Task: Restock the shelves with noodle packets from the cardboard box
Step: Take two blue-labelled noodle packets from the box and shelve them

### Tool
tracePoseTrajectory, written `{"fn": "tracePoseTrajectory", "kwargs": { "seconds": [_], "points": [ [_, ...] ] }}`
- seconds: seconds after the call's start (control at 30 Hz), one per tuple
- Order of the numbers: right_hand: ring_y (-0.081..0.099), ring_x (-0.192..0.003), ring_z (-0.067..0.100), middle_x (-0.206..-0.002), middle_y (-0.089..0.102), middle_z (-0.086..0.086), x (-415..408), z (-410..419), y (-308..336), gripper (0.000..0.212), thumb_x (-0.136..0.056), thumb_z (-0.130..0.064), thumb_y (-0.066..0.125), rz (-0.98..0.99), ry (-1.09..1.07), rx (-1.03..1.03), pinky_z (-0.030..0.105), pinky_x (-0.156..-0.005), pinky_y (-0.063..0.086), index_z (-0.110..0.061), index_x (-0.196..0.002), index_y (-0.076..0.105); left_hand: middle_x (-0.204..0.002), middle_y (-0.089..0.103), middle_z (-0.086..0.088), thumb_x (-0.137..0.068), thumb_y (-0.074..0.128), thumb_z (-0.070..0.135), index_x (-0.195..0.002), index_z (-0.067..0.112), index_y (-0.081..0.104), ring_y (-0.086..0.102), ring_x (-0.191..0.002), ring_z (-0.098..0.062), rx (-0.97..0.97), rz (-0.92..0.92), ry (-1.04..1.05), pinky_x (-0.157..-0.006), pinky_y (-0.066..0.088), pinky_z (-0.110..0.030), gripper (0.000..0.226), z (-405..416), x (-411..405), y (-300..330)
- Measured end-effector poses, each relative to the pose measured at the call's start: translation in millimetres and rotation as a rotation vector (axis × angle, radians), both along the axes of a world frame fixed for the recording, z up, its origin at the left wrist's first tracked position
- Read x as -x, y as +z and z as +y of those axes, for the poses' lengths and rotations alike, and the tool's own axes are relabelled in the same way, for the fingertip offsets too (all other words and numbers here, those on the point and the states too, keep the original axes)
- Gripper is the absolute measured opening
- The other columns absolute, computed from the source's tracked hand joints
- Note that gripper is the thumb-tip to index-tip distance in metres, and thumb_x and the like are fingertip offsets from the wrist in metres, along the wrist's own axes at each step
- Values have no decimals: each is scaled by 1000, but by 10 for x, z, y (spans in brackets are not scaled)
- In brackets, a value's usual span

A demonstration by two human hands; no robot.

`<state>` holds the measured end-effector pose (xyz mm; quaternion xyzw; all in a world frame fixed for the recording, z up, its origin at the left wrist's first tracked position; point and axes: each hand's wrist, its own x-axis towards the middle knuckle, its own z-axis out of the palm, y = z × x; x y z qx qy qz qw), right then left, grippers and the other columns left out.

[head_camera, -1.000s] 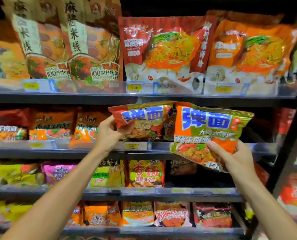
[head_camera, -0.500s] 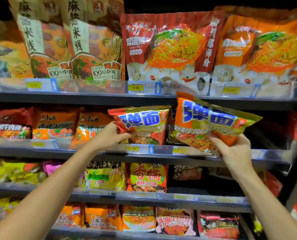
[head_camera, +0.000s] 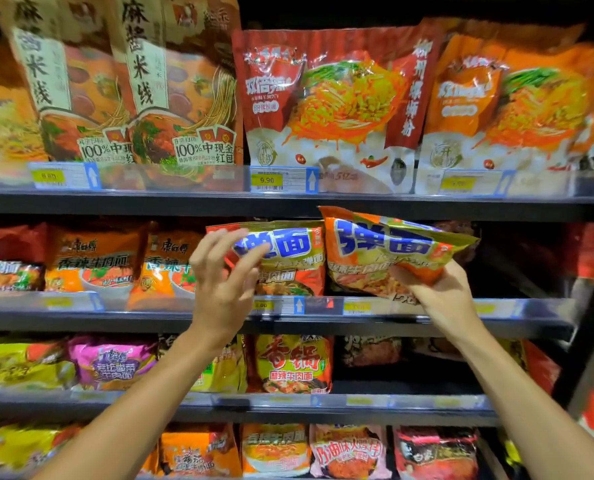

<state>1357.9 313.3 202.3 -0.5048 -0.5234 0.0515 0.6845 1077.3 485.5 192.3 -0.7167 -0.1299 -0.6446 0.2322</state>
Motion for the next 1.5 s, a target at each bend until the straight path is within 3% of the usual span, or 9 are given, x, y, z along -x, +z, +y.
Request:
{"fn": "tracePoseTrajectory", "kwargs": {
  "seconds": [0.13,0.43,0.6,0.77,0.93,1.2,1.3,1.4,1.5],
  "points": [
    [71,-99,8,-105,76,-9,-22,30,31,37,-83,-8,77,5,10,55,15,-79,54,-9,-118,66,-143,52,-13,-94,35,-8,-136,13,60,39,-134,-36,5,290,138,-112,32,-58,53,27,-9,-11],
    [68,-89,-6,-101,72,-14,-78,177,260,28,-87,-20,75,-180,-2,322,9,-71,50,-22,-113,65,-111,51,-4,-102,34,43,-146,17,38,41,-93,-23,374,513,234,-86,38,-38,51,20,-96,3],
    [67,-73,-5,-79,74,-18,-152,168,328,7,-92,-30,69,-193,80,519,10,-66,45,-26,-97,71,-141,41,-14,-99,45,40,-137,14,53,34,-129,-38,321,530,263,-110,27,-49,47,-51,-102,-101],
    [32,-43,10,-47,36,-6,-184,241,450,56,-86,-46,73,-232,-54,659,24,-52,28,-17,-53,40,-131,45,-11,-100,35,44,-143,11,46,35,-122,-32,398,575,291,-106,30,-43,55,-124,-132,-117],
    [46,-56,23,-58,45,4,-228,294,486,73,-72,-79,61,-453,-305,895,32,-58,34,-8,-63,44,-127,46,-11,-100,33,48,-150,21,39,37,-118,-34,435,584,284,-104,33,-47,58,-180,-142,-107],
    [43,-58,17,-69,49,1,-323,36,370,70,-67,-78,67,-537,-501,966,32,-51,30,-12,-71,44,-133,43,-11,-100,26,55,-155,28,27,35,-120,-34,477,631,307,-107,24,-46,62,-232,-148,-160],
    [48,-66,18,-76,48,-5,-251,-44,305,62,-73,-75,65,-605,-760,631,34,-54,36,-17,-82,44,-141,38,-12,-100,19,59,-155,32,26,28,-130,-36,529,631,305,-112,15,-45,62,-252,-153,-150],
    [53,-86,14,-94,51,-9,-51,-51,190,33,-87,-51,67,-709,-632,219,35,-68,48,-24,-98,52,-157,24,-10,-98,18,63,-155,43,16,16,-143,-42,591,621,272,-118,9,-55,61,-351,-235,-122],
    [41,-112,26,-121,45,4,110,117,97,48,-95,-55,50,-876,-473,409,42,-91,47,-26,-134,51,-162,20,-9,-97,13,66,-154,49,4,11,-145,-46,630,675,278,-118,3,-61,60,-415,-379,-100]
  ]
}}
